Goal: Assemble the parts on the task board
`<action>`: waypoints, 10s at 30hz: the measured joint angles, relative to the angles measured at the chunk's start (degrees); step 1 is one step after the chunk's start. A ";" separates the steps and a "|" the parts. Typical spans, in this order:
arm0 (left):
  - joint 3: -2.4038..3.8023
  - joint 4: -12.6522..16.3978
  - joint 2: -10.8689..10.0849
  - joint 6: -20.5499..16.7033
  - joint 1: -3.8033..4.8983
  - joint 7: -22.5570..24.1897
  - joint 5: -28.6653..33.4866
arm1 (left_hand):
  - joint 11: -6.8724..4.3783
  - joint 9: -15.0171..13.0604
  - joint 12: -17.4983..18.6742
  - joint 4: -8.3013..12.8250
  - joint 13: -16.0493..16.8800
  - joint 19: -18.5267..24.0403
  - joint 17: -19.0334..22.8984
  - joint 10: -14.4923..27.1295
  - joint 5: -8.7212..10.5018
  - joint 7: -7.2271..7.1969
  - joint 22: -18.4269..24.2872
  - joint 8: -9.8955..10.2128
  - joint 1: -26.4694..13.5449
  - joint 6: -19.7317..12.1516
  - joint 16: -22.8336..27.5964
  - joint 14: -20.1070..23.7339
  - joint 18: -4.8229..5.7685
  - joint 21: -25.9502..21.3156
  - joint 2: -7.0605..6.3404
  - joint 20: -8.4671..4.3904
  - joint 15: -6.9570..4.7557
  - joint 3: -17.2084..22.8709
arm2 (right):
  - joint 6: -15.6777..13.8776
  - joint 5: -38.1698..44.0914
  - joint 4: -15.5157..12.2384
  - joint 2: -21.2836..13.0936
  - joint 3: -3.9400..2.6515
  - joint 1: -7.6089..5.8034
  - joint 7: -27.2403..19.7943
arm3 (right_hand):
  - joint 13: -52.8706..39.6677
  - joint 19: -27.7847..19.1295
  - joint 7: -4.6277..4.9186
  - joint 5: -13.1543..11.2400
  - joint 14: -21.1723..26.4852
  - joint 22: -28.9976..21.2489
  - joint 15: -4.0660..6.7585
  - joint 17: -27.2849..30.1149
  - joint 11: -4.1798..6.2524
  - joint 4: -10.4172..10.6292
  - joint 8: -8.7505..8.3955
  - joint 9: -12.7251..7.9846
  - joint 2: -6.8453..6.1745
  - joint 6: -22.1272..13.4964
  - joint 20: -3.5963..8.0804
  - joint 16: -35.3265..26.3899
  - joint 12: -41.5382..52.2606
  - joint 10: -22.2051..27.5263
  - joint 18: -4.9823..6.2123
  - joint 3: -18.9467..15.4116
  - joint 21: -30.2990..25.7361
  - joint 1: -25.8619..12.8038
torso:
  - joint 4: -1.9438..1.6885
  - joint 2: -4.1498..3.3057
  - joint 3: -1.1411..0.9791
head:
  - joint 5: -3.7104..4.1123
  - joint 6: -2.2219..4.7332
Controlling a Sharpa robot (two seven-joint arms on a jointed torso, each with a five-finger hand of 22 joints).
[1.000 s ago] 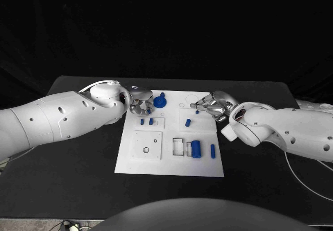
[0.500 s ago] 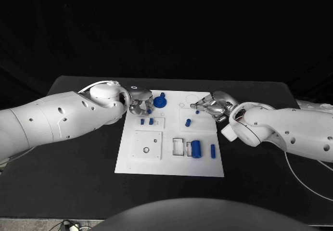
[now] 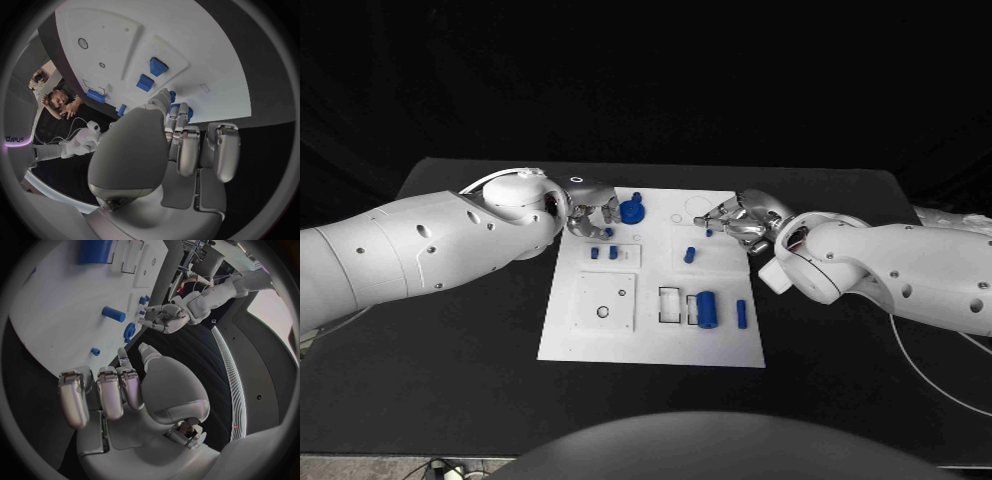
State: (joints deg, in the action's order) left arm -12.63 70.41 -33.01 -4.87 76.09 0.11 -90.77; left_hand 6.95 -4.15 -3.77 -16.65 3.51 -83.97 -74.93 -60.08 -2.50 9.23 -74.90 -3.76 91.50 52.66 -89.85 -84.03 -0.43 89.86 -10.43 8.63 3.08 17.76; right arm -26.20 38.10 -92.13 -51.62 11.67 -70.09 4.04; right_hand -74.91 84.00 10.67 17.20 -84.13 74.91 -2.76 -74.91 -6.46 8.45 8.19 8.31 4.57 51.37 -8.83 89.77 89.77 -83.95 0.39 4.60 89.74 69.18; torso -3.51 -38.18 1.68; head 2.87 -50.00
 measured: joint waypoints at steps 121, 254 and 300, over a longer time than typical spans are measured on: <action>0.30 10.65 -11.17 -39.05 -3.98 30.10 58.91 | -1.12 0.02 -1.74 -0.26 0.23 0.29 0.01 -2.16 -6.94 -0.04 -0.02 -0.18 -16.50 2.50 3.33 0.29 -1.35 -6.53 9.60 -1.55 -1.75 -24.39 | 16.55 55.99 3.87 4.62 -0.07 -1.70 19.25 | 71.04 0.01 -5.15 -14.11 0.20 0.03 1.87 0.00 1.64 1.67 -4.01 -3.73 -4.22 3.52 1.27 0.00 -82.93 21.42 0.00 5.31 0.00 14.33 | -1.60 -0.16 1.05 | 5.19 2.07; 0.18 9.26 -10.98 -38.35 -3.99 29.07 57.89 | -1.33 0.01 -2.01 -0.09 0.23 0.30 0.03 -2.37 -7.59 -0.24 0.00 -0.18 -15.98 2.71 4.18 0.30 -1.36 -6.98 10.58 -1.55 -1.75 -24.55 | 8.24 52.91 -1.33 2.19 -0.27 -4.06 19.32 | 71.36 0.00 -5.24 -14.48 0.02 0.00 3.65 0.01 3.93 -1.10 -0.96 -1.76 -5.39 14.03 3.70 0.00 -85.81 10.88 0.01 10.60 0.00 15.83 | -1.58 -0.14 0.98 | 4.58 1.36; 0.16 9.15 -10.83 -38.10 -3.99 28.96 57.88 | -1.33 0.01 -2.01 -0.09 0.23 0.30 0.01 -2.37 -7.59 -0.25 0.00 -0.18 -15.98 2.71 4.18 0.30 -1.36 -7.18 10.57 -1.55 -1.75 -24.55 | 6.91 35.63 -3.23 10.24 -0.44 -3.39 12.14 | 71.35 0.00 -4.08 -14.25 0.21 0.02 2.66 -0.02 3.01 -1.33 -1.35 -1.75 -5.42 13.92 2.87 0.00 -86.03 10.80 0.00 11.15 0.00 15.83 | -1.59 -0.18 1.03 | 3.22 0.04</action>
State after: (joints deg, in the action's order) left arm -12.47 79.56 -43.84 -42.97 72.10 29.07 -32.89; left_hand 5.62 -4.14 -5.78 -16.74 3.75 -83.68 -74.92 -62.45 -10.09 8.98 -74.90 -3.95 75.52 55.37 -85.68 -83.74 -1.79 82.68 0.14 7.08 1.33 -6.79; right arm -19.29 73.74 -95.36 -41.38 11.23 -73.48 16.18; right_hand -3.56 84.00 6.59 2.95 -83.92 74.93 -0.10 -74.93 -3.45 7.12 6.84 6.56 -0.85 65.29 -5.96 89.77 3.75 -73.15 0.39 15.75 89.74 85.01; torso -5.10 -38.36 2.71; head 6.10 -49.96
